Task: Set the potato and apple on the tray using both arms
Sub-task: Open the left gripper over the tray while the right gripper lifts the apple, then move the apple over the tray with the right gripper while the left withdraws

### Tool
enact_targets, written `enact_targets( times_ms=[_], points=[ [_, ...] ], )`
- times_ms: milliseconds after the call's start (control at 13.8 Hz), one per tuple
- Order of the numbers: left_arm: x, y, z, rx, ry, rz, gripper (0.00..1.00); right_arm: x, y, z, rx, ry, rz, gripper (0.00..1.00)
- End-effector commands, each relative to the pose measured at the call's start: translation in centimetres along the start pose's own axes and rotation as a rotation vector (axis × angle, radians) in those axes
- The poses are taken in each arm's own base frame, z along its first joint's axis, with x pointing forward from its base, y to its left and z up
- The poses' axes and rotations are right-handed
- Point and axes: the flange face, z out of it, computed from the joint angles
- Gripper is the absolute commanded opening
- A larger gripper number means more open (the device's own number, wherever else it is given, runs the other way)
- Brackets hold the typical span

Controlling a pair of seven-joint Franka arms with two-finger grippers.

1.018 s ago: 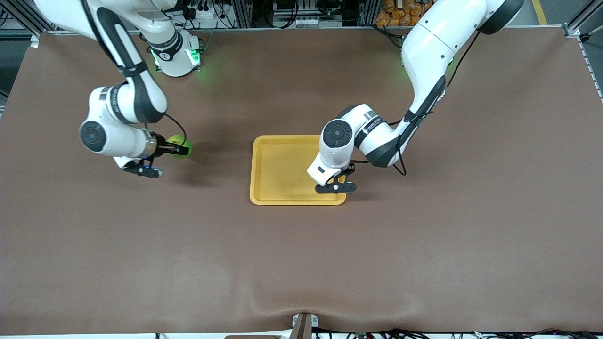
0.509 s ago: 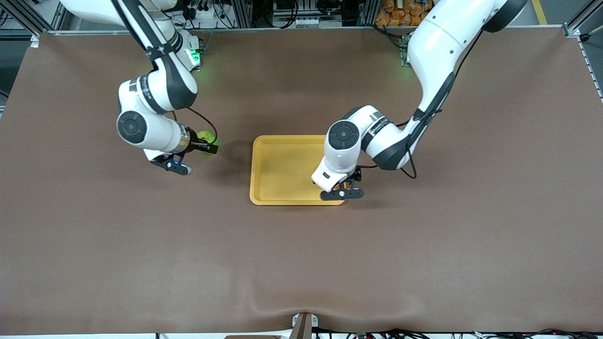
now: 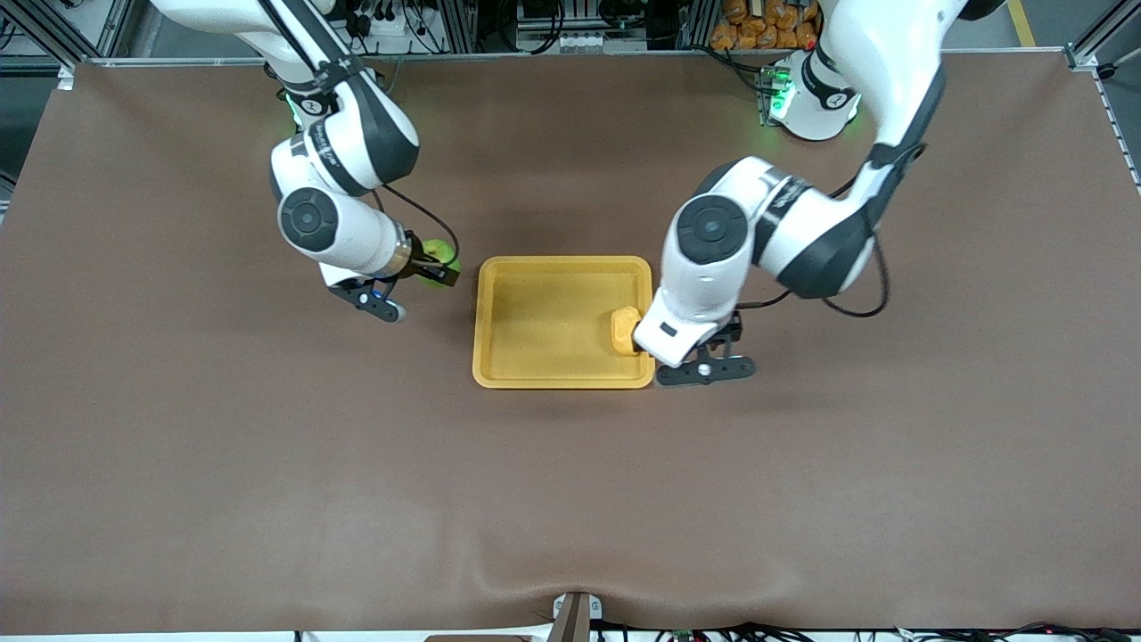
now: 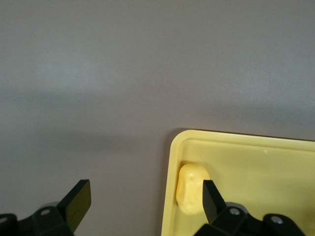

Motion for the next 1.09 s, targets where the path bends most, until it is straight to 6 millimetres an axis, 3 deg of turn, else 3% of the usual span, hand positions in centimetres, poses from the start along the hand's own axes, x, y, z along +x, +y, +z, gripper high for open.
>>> enact_targets(
  times_ms=[0, 145, 509, 582, 727, 1018],
  points=[
    [0.7, -3.6, -3.0, 0.002, -0.026, -0.031, 1.0, -0.9, -3.9, 1.0, 0.023, -0.03, 0.077, 0.04],
    [1.2, -6.3, -5.4, 0.019, -0.022, -0.061, 1.0, -1.6, -5.8, 2.2, 0.04, -0.032, 0.098, 0.04],
    [3.1, -13.3, -11.0, 0.008, 0.038, -0.089, 1.0, -1.2, -7.8, 5.7, 0.097, -0.015, 0.14, 0.04],
    [3.1, -13.4, -11.3, -0.003, 0.036, -0.086, 1.0, -1.1, -8.3, 6.1, 0.104, -0.014, 0.148, 0.04],
    [2.8, -14.3, -13.7, -0.021, 0.063, -0.107, 1.0, -0.8, -9.3, 7.2, 0.097, -0.015, 0.151, 0.04],
    [2.4, -18.9, -16.6, -0.008, 0.042, -0.126, 1.0, 0.1, -10.4, 8.6, 0.076, 0.018, 0.162, 0.05]
  ],
)
